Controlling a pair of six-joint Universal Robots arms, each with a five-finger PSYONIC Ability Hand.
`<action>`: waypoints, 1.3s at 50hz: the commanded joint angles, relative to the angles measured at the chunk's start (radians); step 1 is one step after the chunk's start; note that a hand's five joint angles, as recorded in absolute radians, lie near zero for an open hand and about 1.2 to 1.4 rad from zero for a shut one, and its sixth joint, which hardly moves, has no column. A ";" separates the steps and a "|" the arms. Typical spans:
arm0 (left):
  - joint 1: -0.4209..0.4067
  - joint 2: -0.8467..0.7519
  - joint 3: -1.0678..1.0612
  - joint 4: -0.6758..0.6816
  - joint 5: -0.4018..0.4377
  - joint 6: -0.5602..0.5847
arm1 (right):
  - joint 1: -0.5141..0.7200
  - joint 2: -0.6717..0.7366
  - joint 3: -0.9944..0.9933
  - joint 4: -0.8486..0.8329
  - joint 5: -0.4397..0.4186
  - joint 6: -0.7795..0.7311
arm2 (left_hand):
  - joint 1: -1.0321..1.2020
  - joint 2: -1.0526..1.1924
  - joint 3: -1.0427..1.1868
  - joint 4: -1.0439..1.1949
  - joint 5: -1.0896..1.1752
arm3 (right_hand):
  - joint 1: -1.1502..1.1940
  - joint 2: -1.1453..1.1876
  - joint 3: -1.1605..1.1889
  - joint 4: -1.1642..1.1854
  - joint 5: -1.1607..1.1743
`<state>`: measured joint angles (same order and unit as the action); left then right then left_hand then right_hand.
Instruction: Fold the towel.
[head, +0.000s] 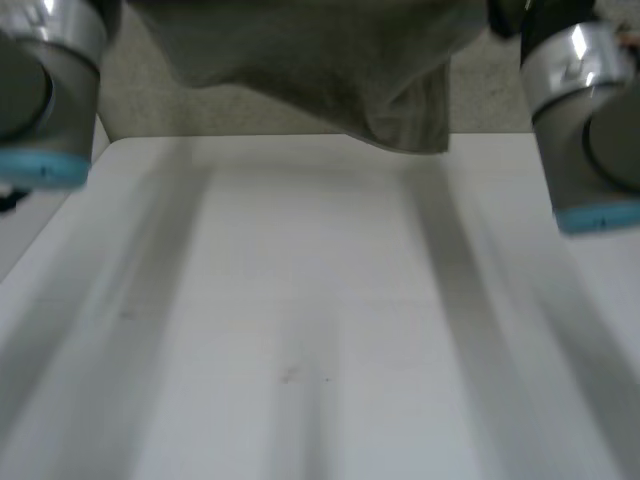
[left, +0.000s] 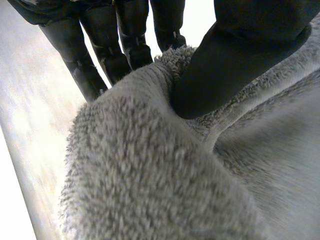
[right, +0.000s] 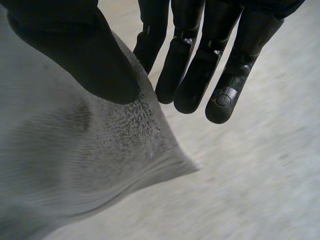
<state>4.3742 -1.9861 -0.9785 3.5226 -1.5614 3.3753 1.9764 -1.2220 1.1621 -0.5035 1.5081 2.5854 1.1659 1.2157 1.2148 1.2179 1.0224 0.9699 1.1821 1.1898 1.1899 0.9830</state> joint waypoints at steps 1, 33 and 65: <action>0.030 0.081 -0.430 -0.028 0.012 0.007 | -0.002 -0.074 0.385 0.095 -0.136 0.061 | 0.230 0.181 0.182 0.178 0.199 | 0.426 0.214 0.207 0.206 0.239; 0.030 0.171 -0.968 0.013 0.020 0.016 | -0.031 -0.108 0.558 0.464 -0.190 0.228 | 0.230 0.181 0.182 0.178 0.199 | -0.151 -0.363 -0.371 -0.371 -0.338; 0.027 0.171 -1.003 0.019 0.018 0.016 | -0.061 0.372 0.041 0.620 -0.295 -0.320 | 0.230 0.181 0.182 0.178 0.199 | -0.365 -0.577 -0.585 -0.585 -0.553</action>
<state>4.3995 -1.8147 -1.9808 3.5413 -1.5431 3.3923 1.9048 -0.9110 1.2212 0.1158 1.2048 2.3173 1.1761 1.2158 1.2149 1.2180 1.0261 0.5049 0.5737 0.5654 0.5662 0.3863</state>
